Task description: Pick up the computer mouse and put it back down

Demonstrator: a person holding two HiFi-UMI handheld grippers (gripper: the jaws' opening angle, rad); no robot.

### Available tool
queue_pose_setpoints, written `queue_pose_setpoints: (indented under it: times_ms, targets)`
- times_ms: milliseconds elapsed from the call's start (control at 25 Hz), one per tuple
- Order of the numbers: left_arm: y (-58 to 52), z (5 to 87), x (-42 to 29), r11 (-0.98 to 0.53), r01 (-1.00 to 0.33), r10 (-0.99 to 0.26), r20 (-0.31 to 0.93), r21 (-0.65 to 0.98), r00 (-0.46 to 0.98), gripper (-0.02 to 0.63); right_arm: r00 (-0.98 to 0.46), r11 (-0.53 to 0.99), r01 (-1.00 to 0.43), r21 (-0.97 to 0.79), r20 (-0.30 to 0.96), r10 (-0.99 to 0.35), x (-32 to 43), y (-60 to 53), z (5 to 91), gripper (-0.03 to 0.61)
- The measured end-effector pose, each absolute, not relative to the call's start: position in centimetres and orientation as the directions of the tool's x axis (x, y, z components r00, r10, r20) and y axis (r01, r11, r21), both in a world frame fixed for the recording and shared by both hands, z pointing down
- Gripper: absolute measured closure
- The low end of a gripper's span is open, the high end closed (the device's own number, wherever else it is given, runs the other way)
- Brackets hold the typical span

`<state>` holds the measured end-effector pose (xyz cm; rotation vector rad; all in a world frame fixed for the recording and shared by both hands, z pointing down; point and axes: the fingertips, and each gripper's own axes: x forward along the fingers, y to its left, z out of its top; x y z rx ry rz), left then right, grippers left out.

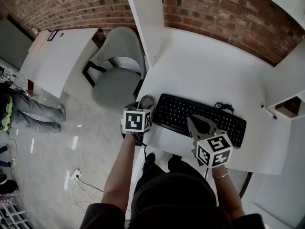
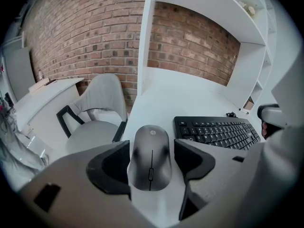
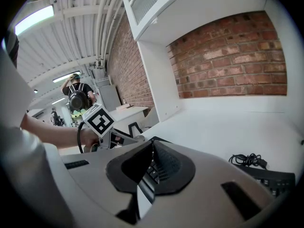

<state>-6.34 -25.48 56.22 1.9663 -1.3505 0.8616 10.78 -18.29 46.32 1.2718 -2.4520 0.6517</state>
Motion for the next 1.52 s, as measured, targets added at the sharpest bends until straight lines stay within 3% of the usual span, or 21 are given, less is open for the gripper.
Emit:
queue_pose_setpoints:
  times_ms: [400, 720, 1400, 1520]
  targets:
    - [-24.9, 52.9, -6.9, -0.284, -0.95, -0.637, 0.715, 0.13, 0.288, 0.339, -0.556, 0.503, -0.83, -0.242, 0.435, -0.708, 10.5, -17.3, 45.1, 0.572]
    - [-23.5, 49.8, -6.3, -0.314, -0.945, -0.688, 0.664, 0.093, 0.294, 0.417, -0.57, 0.524, -0.82, -0.23, 0.411, -0.712, 10.1, -16.3, 44.2, 0.572]
    - [-19.8, 43.1, -6.7, -0.294, -0.951, -0.808, 0.505, 0.102, 0.304, 0.495, -0.599, 0.569, -0.798, -0.197, 0.356, -0.717, 10.4, -16.3, 41.6, 0.572]
    - [-19.1, 42.2, -6.6, -0.283, -0.954, -0.83, 0.472, 0.101, 0.297, 0.542, -0.595, 0.576, -0.8, -0.168, 0.344, -0.727, 10.5, -16.3, 41.0, 0.572]
